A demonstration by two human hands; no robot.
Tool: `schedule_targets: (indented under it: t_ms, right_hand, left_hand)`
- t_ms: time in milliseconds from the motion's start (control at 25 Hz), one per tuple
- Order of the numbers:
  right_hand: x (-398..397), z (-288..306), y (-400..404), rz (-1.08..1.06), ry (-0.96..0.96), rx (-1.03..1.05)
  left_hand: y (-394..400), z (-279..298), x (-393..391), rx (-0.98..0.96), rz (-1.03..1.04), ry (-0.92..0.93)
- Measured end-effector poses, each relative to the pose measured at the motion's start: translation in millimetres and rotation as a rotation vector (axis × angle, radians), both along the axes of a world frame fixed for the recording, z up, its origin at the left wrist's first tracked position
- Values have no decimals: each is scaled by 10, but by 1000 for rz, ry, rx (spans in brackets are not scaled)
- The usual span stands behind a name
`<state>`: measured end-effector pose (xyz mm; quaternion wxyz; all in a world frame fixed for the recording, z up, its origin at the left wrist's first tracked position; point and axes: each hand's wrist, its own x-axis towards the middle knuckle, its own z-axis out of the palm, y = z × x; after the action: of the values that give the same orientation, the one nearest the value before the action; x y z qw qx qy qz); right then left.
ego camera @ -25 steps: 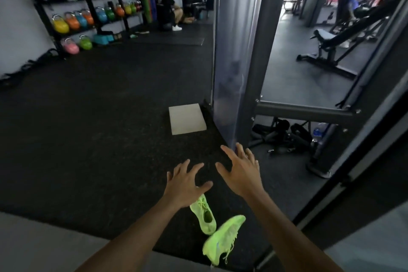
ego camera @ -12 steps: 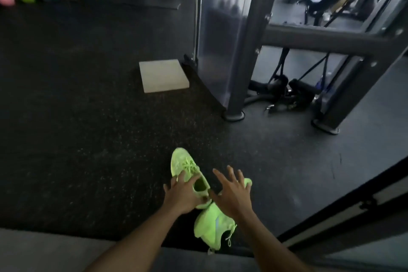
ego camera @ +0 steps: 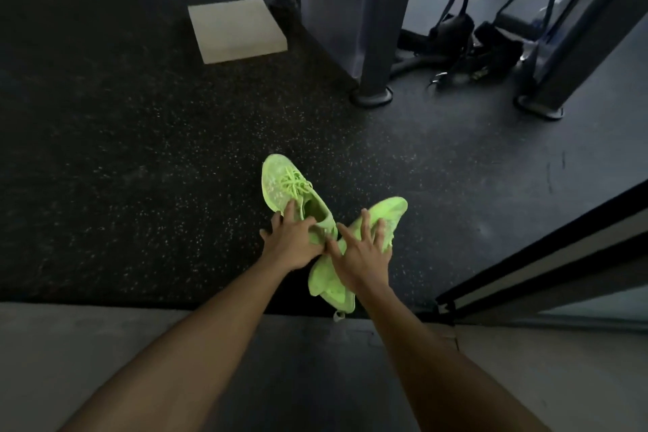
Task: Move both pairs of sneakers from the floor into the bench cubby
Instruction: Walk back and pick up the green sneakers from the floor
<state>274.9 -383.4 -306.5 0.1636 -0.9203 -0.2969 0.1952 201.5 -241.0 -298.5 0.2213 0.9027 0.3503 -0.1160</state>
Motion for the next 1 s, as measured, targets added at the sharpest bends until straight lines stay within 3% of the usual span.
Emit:
schedule_targets:
  t_ms: [200, 360, 520, 600, 800, 1000]
  right_hand:
    - [-124, -90, -241, -221, 175, 100]
    - [-266, -79, -232, -550, 406, 322]
    - [-193, 49, -129, -734, 466, 507]
    - [-128, 151, -43, -689, 370, 464]
    - [4, 291, 105, -265, -7, 213]
    - [-19, 260, 287, -54, -38, -9]
  left_hand:
    - [-56, 56, -42, 8, 25, 16]
    - [-33, 106, -134, 100, 65, 76]
    - [43, 63, -337, 131, 4, 118]
    - [67, 98, -420, 136, -21, 130]
    - [69, 173, -565, 119, -72, 150]
    - [-63, 167, -569, 141, -64, 154]
